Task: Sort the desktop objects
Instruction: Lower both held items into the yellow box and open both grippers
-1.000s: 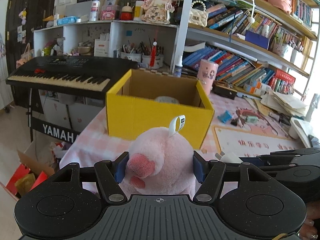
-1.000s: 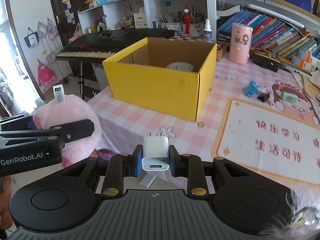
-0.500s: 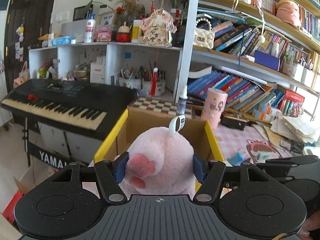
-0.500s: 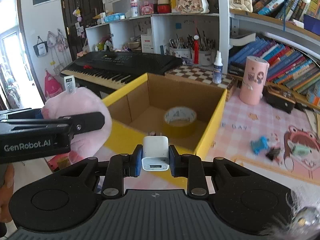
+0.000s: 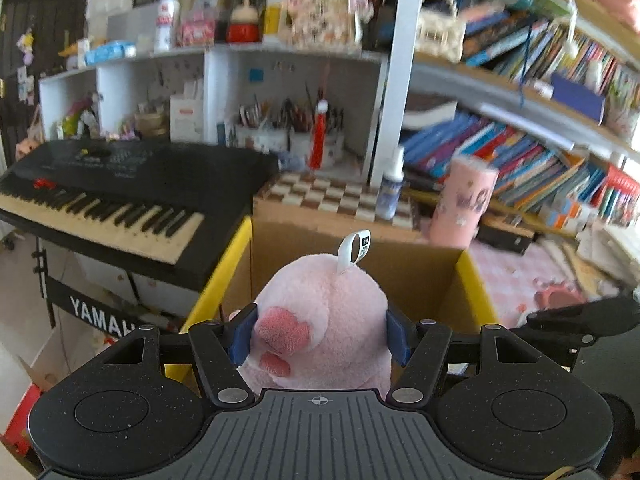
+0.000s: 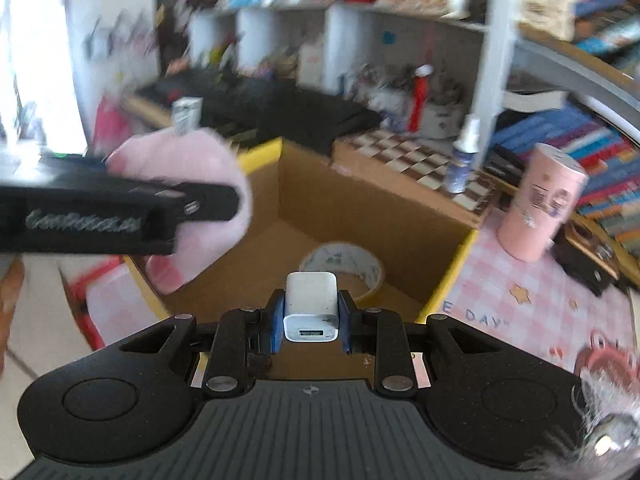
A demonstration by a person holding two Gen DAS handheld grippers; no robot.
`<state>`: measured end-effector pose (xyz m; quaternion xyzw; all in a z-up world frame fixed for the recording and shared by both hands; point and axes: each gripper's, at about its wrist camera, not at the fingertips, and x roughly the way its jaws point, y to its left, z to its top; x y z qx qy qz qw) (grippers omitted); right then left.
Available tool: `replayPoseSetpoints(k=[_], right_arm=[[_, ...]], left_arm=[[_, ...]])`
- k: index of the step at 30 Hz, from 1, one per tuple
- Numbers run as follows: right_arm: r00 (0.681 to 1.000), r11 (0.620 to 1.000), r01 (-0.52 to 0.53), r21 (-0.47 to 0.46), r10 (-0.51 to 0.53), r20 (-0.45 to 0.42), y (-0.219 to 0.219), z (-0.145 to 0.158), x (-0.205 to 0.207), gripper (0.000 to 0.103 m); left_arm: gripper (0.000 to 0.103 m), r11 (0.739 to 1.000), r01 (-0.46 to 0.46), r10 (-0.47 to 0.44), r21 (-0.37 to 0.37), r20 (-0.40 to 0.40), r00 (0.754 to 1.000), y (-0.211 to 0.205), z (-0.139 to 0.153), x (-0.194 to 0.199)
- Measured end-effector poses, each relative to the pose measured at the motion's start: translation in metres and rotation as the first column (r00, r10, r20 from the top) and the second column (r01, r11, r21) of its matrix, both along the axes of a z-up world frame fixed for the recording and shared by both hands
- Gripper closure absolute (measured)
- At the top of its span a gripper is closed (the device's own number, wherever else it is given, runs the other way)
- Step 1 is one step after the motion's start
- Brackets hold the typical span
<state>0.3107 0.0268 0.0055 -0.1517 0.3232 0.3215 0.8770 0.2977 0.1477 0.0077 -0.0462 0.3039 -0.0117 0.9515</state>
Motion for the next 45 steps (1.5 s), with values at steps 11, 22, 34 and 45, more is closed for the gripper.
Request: replayPoseSetpoints(k=[11,22,34,45], right_arm=[[0.964,0.941,-0.256,-0.223,0.231,-0.129,0.040,-0.035,0.047,0.078],[0.943,0.885,-0.327,-0.331,0.281,-0.181,0.048,-0.052,0.056,0.078],[0.883,0.793,-0.469,-0.389,0.410,-0.230,0.046,-0.057,0.058,0.078],[0.920,0.851,-0.388,-0.355,0.377,-0.104,0.036,-0.041,0.051,0.056]], left_arm=[[0.038,1.000,0.007,-0.004,0.014,-0.189,0.982,0.000,-0.045,0.049],[0.035,1.000,0.006,0.002,0.027,-0.266,0.964,-0.002,-0.051,0.057],[0.032,0.997,-0.079,0.080,0.014,-0.268,0.960,-0.011,-0.054,0.040],[0.026,0.995,-0.100,0.099,-0.001,-0.152,0.983,-0.008,-0.036,0.017]])
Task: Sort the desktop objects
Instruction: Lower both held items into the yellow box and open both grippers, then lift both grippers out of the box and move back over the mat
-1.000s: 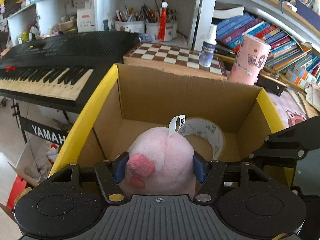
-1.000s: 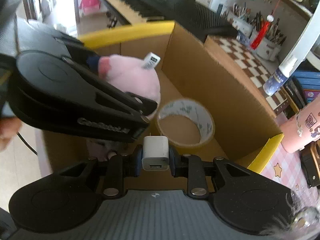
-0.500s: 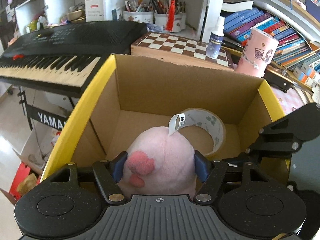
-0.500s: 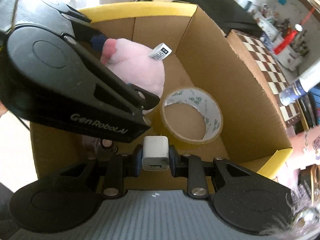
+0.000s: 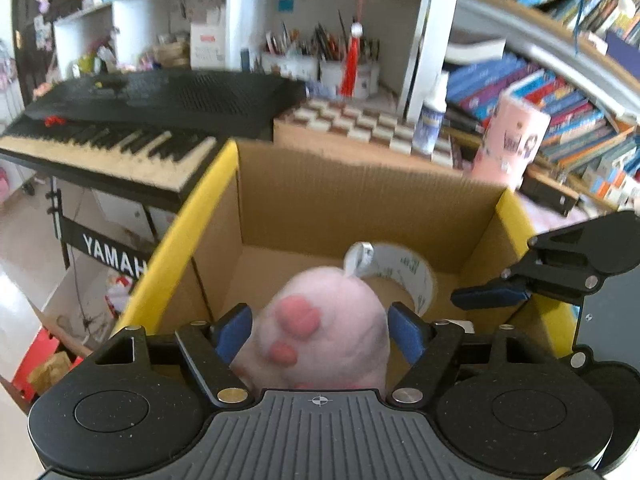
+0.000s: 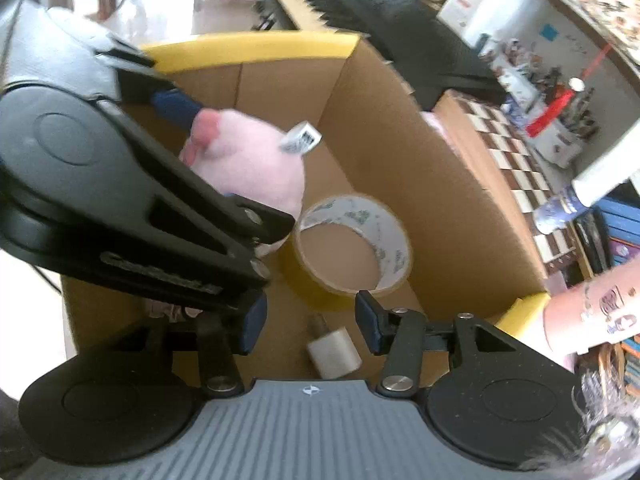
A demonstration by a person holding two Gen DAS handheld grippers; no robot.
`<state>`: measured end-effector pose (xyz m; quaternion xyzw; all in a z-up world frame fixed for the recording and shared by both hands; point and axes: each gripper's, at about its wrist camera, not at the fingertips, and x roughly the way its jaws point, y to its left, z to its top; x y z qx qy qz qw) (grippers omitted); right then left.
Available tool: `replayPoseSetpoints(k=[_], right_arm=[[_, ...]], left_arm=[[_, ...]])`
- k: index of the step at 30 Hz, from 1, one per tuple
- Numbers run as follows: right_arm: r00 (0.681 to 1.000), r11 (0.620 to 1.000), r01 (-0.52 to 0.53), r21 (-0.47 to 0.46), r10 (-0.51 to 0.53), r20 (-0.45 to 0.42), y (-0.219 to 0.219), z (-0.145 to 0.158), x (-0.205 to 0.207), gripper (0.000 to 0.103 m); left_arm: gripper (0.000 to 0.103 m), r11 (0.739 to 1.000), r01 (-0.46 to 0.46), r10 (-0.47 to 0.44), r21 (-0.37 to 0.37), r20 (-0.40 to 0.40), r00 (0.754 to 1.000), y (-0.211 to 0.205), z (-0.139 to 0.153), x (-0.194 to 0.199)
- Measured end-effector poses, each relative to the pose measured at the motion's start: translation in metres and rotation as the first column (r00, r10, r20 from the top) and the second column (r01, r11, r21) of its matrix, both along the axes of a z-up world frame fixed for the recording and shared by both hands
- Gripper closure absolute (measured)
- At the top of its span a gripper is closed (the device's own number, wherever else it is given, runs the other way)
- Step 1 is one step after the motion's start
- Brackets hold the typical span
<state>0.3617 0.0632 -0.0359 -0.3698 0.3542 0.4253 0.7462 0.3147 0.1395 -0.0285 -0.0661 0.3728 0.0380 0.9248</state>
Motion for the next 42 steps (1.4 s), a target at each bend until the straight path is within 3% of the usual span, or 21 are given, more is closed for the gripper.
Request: replayPoseSetpoints(k=[9,16,29,35,42], right_arm=[[0.984,0.972,0.141,0.188,-0.159,0.082,-0.034,0.045,-0.039,0.055],[0.936,0.882,0.286,0.375,-0.341,0.087,-0.069,0.072,-0.081,0.052],[0.803,0.691,0.487,0.534,-0.595,0.038,-0.120,0.083,-0.175,0.052],[0.710,0.594,0.571,0.567,-0.704,0.022,-0.142,0.078,-0.218,0.052],[0.632,0.533,0.617,0.579,-0.774,0.038,-0.158,0.064,-0.267,0.050]], left_arm=[[0.022,0.998,-0.007,-0.004,0.069,0.154,0.988,-0.004,0.043,-0.049],[0.020,0.999,-0.022,0.010,0.048,0.248,0.969,-0.002,0.065,-0.098],[0.020,0.999,-0.035,0.027,0.017,0.319,0.947,-0.008,0.074,-0.187],[0.020,0.999,-0.039,0.031,0.020,0.322,0.946,-0.017,0.072,-0.219],[0.020,0.999,-0.032,0.023,0.025,0.319,0.947,-0.034,0.061,-0.254]])
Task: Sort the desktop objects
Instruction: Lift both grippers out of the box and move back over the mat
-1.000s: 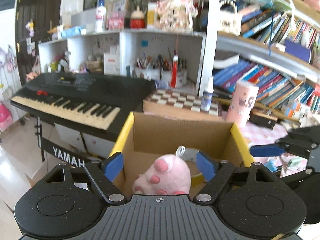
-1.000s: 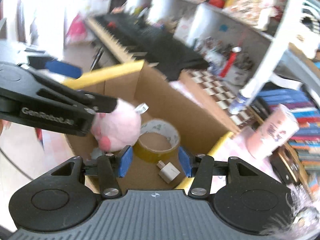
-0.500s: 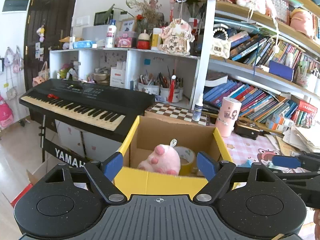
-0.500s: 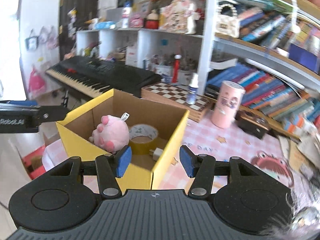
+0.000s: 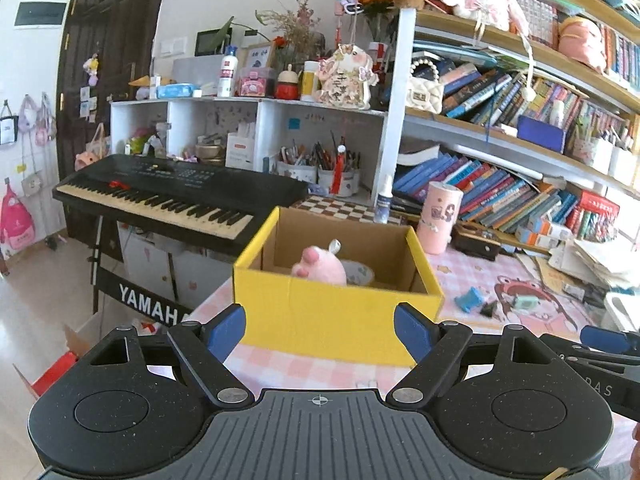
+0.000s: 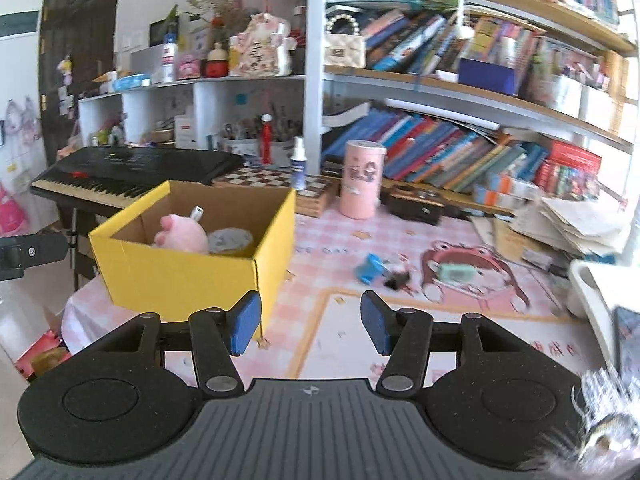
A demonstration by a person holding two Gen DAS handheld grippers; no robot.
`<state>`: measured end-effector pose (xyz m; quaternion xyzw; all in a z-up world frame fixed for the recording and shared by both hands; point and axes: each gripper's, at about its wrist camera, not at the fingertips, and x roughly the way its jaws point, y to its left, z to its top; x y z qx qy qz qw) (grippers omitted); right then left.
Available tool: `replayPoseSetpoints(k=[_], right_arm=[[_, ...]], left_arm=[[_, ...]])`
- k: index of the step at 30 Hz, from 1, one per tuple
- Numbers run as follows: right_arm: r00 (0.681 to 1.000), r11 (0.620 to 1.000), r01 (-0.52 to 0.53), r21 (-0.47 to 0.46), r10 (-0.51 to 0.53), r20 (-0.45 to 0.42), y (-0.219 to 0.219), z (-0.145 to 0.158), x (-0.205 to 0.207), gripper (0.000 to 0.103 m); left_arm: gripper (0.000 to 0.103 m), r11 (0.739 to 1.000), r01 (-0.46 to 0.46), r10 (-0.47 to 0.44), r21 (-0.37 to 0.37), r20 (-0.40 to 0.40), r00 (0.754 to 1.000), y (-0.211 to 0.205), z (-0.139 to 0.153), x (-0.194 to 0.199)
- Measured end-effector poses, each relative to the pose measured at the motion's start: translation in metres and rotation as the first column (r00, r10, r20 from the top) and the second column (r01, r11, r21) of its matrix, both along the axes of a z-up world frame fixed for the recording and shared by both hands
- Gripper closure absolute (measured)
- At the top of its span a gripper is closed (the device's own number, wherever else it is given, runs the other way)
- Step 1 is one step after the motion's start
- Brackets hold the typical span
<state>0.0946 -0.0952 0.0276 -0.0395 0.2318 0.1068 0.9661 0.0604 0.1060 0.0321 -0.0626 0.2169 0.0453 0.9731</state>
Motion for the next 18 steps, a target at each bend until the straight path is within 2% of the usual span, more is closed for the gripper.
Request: replayPoseSetpoints(k=[9,14,18], right_arm=[[0.998,0.998,0.059,-0.026,-0.060,-0.030,-0.018,-0.020,-0.046,0.045],[0.994,0.995,0.090,-0.040,-0.092,-0.053,-0.026,-0.026,-0.060,0.044],[0.989,0.991,0.126,-0.042,-0.128,-0.069,-0.036,-0.029,-0.066,0.043]], left_arm=[[0.020,0.996,0.081,-0.080,0.027,-0.040,0.996,-0.027,-0.014,-0.023],[0.020,0.988,0.141,-0.138,0.057,-0.058,0.989,-0.042,-0.021,-0.027],[0.020,0.979,0.197,-0.192,0.053,-0.081,0.978,-0.054,-0.027,-0.026]])
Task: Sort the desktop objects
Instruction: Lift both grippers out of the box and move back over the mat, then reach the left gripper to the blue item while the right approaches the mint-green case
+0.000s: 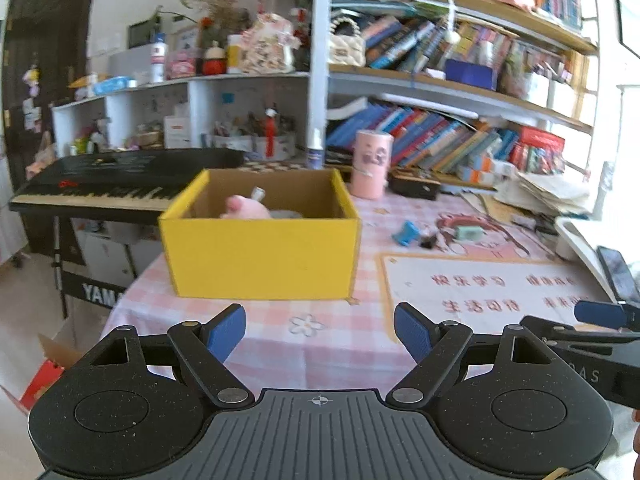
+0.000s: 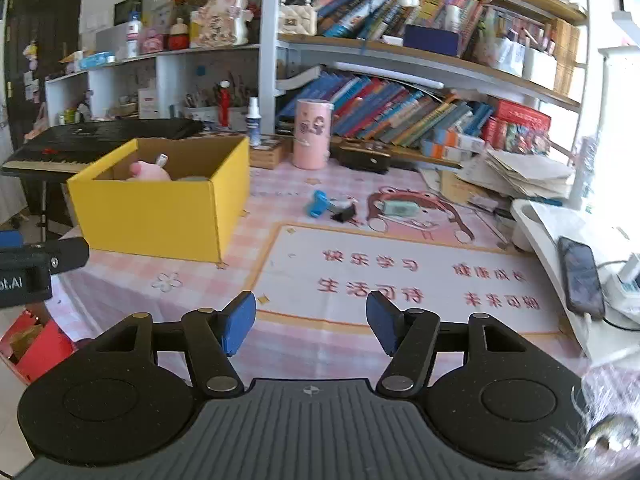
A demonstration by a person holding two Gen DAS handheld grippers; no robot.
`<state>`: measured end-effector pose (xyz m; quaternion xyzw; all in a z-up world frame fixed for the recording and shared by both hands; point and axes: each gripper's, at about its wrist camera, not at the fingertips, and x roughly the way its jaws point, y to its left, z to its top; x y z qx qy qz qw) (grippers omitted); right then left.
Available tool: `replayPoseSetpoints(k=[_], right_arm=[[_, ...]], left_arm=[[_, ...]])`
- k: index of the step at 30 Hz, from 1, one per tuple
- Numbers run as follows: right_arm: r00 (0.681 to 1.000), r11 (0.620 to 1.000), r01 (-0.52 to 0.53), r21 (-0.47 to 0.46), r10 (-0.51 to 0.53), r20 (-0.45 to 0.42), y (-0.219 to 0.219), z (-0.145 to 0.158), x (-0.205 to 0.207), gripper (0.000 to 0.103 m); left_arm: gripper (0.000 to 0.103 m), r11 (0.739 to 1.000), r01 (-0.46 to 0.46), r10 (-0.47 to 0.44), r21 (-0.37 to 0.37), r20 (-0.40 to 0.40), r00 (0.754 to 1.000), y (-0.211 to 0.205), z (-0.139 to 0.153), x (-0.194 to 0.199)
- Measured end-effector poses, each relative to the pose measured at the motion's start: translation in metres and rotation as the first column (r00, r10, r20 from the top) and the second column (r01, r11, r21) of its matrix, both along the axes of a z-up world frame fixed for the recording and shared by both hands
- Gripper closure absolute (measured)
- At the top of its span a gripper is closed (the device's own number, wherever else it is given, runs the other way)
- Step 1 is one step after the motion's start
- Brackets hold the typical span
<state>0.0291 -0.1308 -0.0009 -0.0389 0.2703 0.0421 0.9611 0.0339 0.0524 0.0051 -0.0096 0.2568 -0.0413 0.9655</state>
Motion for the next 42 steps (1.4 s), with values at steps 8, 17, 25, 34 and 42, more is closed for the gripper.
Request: replayPoseSetpoints(k=[8,17,25,34,42], right_arm=[[0.996,0.996,0.092,0.000,-0.092,-0.016,-0.021,-0.002,-0.003,0.041],[0.985,0.986,0.166,-0.014,-0.166,-0.035,-0.048,-0.004,0.002,0.040],[0.972,0.973,0.229,-0.013,-0.229,-0.044,-0.068,-0.004,0.017,0.038],[0.964,0.967,0.256,-0.007,-0.256,-0.074,-0.089,-0.012,0.043,0.037],[0.963,0.969,0.246,-0.004,-0.245,-0.111,-0.107,-0.021,0.078,0.036]], left_arm=[[0.020,0.994,0.107,-0.107,-0.003,-0.024,0.994,-0.024,-0.006,0.011],[0.020,0.978,0.210,-0.210,-0.007,-0.052,0.976,-0.057,-0.013,0.028],[0.020,0.962,0.273,-0.274,-0.014,-0.056,0.960,-0.080,-0.016,0.047],[0.020,0.954,0.301,-0.300,0.003,-0.065,0.952,-0.102,-0.021,0.071],[0.021,0.957,0.290,-0.288,0.003,-0.091,0.953,-0.125,-0.028,0.102]])
